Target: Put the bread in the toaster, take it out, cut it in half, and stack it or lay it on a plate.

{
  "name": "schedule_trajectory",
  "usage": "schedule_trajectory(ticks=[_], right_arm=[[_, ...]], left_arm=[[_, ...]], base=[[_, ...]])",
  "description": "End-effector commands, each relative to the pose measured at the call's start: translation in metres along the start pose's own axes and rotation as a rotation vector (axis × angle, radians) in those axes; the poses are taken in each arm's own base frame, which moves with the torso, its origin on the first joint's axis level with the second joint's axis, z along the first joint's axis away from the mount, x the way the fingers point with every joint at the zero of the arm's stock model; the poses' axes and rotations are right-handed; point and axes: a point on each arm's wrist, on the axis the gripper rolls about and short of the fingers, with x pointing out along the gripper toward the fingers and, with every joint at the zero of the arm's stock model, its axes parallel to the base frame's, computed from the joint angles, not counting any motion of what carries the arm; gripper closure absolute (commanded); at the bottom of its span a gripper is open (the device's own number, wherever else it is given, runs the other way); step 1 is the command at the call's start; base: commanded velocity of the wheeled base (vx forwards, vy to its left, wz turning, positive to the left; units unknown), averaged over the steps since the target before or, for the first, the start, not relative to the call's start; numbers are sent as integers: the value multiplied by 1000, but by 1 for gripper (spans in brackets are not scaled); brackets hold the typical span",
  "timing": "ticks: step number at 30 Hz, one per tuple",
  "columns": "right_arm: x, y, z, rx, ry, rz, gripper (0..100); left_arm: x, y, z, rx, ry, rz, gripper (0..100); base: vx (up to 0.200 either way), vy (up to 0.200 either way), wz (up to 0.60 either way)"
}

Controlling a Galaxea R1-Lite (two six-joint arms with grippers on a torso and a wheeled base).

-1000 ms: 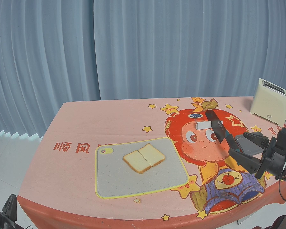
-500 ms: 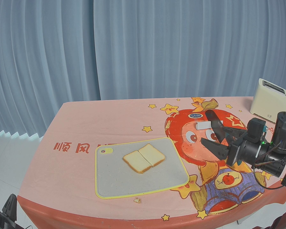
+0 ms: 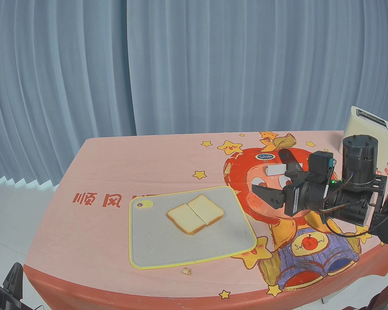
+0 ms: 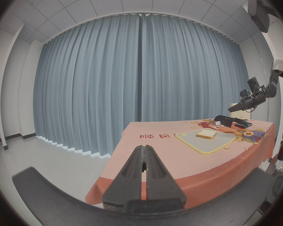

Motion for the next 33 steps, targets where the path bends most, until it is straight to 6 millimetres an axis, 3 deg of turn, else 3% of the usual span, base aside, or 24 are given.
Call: schedule_trajectory(ticks=[1,7,16,22,23,33], right_arm=[[11,4,12,-5,17,-21,0],[14,8,19,-6,130,-29,0],[39,17,23,-30,238,-59,0],[54,30,17,-61,320,-70,0],[67,38,11,-75,342,-57,0],[99,45,2,-89,369,-82,0]], left_arm=[[0,0,-5,0,1,1,100],[0,0,-5,0,1,1,100],[0,0,-5,-2,1,1,100],[0,0,-5,-2,1,1,100],[0,0,-5,0,1,1,100],[0,0,-5,0,1,1,100]], base=[[0,0,0],[0,0,0],[0,0,0],[0,0,0],[0,0,0],[0,0,0]])
